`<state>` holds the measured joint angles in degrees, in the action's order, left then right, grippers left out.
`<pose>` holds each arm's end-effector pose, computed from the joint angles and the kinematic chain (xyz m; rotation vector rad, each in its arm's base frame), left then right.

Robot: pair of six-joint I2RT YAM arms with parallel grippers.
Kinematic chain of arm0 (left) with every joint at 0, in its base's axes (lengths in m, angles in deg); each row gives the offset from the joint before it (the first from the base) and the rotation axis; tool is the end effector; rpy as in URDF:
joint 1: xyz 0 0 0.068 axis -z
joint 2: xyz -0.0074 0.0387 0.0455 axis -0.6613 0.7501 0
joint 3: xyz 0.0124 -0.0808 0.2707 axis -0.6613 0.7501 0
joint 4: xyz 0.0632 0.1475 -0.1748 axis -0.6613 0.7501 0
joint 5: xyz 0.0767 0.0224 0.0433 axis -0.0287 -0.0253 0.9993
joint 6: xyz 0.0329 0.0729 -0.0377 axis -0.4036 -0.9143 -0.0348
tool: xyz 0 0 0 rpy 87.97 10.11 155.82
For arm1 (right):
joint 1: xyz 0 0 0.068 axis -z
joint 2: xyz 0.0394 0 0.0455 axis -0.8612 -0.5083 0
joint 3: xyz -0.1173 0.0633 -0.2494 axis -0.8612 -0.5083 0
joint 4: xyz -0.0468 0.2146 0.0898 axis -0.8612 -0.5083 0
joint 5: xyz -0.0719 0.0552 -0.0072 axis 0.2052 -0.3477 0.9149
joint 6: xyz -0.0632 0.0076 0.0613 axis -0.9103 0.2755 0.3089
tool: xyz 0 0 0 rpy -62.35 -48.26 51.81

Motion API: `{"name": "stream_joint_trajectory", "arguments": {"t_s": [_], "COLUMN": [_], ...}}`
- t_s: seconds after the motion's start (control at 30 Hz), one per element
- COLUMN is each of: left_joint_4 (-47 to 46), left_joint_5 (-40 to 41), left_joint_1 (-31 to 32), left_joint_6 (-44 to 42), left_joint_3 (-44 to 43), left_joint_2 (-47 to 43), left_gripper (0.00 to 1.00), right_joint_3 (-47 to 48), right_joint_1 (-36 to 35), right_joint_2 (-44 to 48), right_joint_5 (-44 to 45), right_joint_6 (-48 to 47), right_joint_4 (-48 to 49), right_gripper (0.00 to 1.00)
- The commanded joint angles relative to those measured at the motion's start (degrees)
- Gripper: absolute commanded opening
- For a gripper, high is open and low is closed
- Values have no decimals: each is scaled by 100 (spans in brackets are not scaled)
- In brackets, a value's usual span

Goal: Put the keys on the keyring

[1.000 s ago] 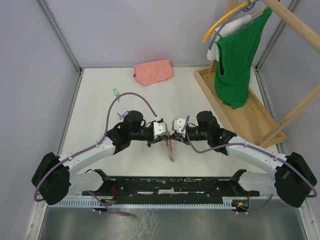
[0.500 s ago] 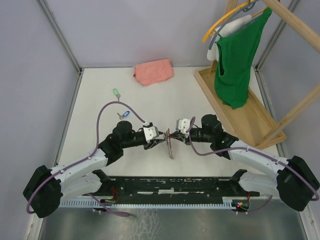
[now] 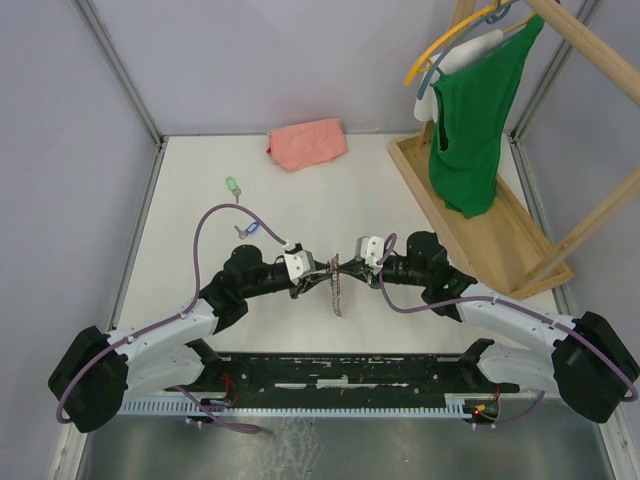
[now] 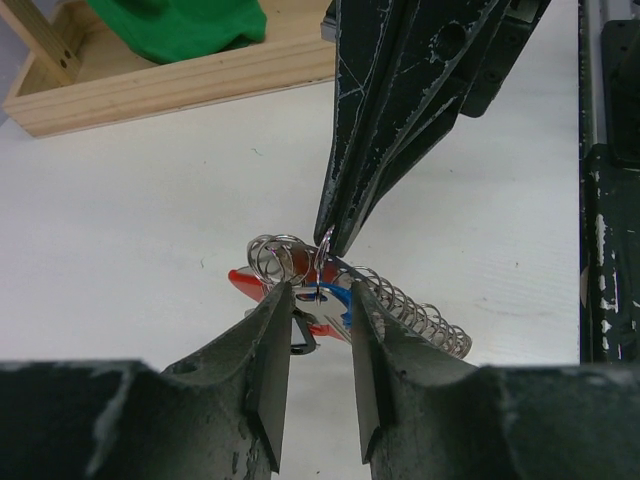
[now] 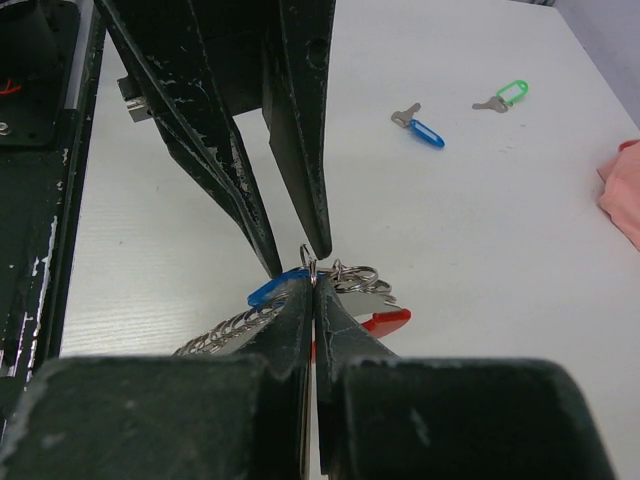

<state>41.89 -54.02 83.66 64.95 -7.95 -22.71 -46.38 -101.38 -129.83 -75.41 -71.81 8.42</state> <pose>0.1440 -0.1827 0.2474 1.1763 1.3243 -0.7765 0.1563 0.2015 0.2574 -1.2679 1.2976 0.8480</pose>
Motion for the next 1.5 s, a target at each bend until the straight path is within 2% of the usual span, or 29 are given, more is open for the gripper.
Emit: {"name": "stream_joint_trajectory", "arguments": {"t_s": [0.0,0.23,0.37,0.6,0.7,0.93,1.2,1.4,1.47], "left_joint_4": [-285,-30,21,-27,-162,-458,-1355,-2546,-2553], "left_joint_5": [-204,-254,-371,-548,-570,-357,83,535,717], "left_joint_1": [19,18,19,33,48,150,394,557,560], "left_joint_6": [114,86,176,324,432,637,1033,1536,1536], "left_joint_3": [-219,-305,-310,-229,-165,-48,-41,349,383], "left_joint_2": [63,110,160,310,377,447,598,625,499], "left_gripper": [28,4,3,3,3,3,3,3,3], "right_joint_3": [15,-83,-408,-917,-1007,-1003,-1015,-1024,-1022], "right_joint_1": [12,14,15,16,11,-39,-225,-228,-236], "right_joint_2": [171,262,187,-422,-678,-965,-1122,-1191,-1235], "right_joint_5": [-45,-44,106,563,745,1010,1341,1430,1381], "right_joint_6": [101,248,771,1850,2129,2213,2118,2136,2156], "right_joint_4": [505,836,1999,4823,5500,5901,5939,5941,5939], "right_gripper": [1,0,1,1,1,1,0,1,1]}}
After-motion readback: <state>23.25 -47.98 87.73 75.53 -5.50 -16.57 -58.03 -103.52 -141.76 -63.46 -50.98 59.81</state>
